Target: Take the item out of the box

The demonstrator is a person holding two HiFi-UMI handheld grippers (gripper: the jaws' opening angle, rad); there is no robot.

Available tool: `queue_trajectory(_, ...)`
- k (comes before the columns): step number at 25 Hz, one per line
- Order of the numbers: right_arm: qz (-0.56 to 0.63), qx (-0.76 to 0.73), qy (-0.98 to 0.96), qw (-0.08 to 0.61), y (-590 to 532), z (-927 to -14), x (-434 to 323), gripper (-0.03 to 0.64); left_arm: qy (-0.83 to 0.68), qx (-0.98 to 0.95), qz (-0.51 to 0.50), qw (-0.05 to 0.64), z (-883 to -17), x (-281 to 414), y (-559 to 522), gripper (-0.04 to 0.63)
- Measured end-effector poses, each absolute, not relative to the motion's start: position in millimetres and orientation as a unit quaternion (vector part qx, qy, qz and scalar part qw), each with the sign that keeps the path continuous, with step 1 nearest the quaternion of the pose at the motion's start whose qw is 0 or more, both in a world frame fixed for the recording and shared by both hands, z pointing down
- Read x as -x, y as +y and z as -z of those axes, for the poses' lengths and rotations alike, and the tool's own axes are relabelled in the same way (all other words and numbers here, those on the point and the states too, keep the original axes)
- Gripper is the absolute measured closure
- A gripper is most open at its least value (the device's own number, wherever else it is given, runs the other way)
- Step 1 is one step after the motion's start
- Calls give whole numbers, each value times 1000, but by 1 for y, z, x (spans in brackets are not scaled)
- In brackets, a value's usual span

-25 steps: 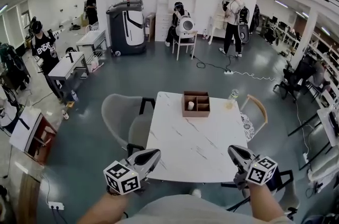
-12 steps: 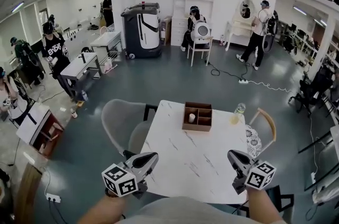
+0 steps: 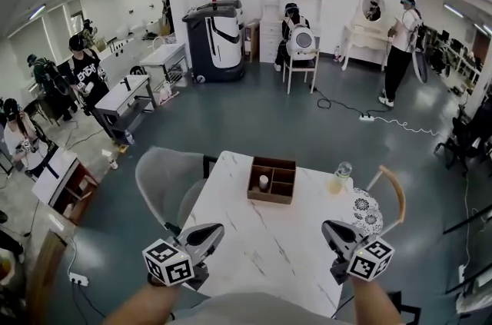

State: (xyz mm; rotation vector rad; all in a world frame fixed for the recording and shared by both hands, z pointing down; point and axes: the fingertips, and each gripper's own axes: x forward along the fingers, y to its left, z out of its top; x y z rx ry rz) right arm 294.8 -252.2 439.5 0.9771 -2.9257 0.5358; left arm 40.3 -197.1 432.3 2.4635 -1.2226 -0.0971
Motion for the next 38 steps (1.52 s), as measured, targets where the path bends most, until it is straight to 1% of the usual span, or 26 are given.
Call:
queue_trajectory(6, -165, -296, -941, 20, -276, -438, -286, 607, -441, -875, 23, 196, -439, -42, -220, 594)
queue_trajectory(11, -148, -290, -943, 69, -297, -443, -261, 607, -430, -881, 18, 196, -451, -29, -245, 594)
queue_trajectory(14, -139, -289, -940, 119, -314, -450, -238, 607, -414, -889, 15, 197, -460, -17, -263, 594)
queue_trajectory(20, -91, -271, -927, 242, -351, -476, -177, 598, -380, -903, 12, 201, -473, 10, -297, 594)
queue_trajectory(23, -82, -244, -916, 308, -369, -497, -146, 500, -366, -908, 6, 202, -481, 20, -305, 594)
queue_trajectory(25, -64, -230, -902, 361, -382, -517, -131, 478, -362, -910, 3, 201, -486, 26, -310, 594)
queue_trajectory(28, -46, -221, -876, 425, -406, -549, -116, 465, -359, -913, -2, 196, -493, 33, -319, 594)
queue_trajectory(31, -38, -226, -853, 469, -433, -579, -106, 462, -360, -915, -10, 184, -503, 39, -328, 594)
queue_trajectory(38, -14, -225, -809, 542, -471, -636, -97, 442, -361, -916, -12, 175, -522, 50, -346, 594)
